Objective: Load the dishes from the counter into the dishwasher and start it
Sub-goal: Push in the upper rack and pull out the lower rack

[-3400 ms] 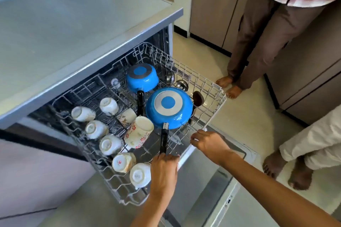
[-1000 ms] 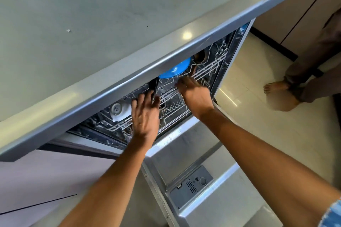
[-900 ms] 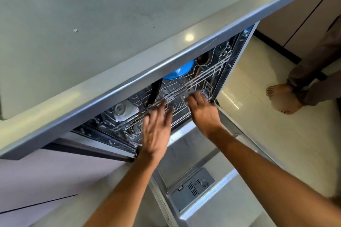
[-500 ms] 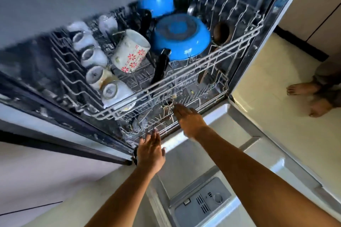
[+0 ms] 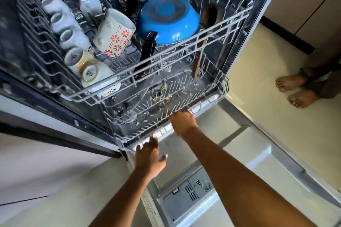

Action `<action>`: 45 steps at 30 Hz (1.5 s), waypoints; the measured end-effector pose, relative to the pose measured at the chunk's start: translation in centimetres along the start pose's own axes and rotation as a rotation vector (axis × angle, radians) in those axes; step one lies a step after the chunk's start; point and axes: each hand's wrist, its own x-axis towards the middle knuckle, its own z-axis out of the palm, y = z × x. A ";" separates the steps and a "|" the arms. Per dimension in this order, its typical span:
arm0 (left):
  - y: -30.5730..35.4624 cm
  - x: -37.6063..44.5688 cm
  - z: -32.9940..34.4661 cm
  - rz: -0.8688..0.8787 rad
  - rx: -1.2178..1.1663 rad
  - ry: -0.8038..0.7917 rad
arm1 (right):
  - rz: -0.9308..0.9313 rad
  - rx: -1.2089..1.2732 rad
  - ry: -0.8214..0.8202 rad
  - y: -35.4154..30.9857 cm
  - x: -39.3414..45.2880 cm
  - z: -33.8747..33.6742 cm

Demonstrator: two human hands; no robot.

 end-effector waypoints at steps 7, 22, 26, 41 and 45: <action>4.0 -7.4 1.0 0.086 -0.114 -0.153 | 0.000 -0.031 -0.091 1.8 -8.5 1.2; 10.8 -17.0 2.1 0.114 -0.086 -0.255 | 0.037 0.059 -0.113 3.8 -20.4 3.2; 12.1 -19.0 2.2 0.121 -0.128 -0.293 | 0.024 0.051 -0.114 4.3 -22.8 3.3; 13.6 -21.9 3.2 0.158 -0.163 -0.368 | 0.090 -0.021 -0.200 4.0 -26.0 3.7; 14.3 -22.8 3.6 0.167 -0.154 -0.382 | 0.085 -0.012 -0.196 4.4 -27.2 4.2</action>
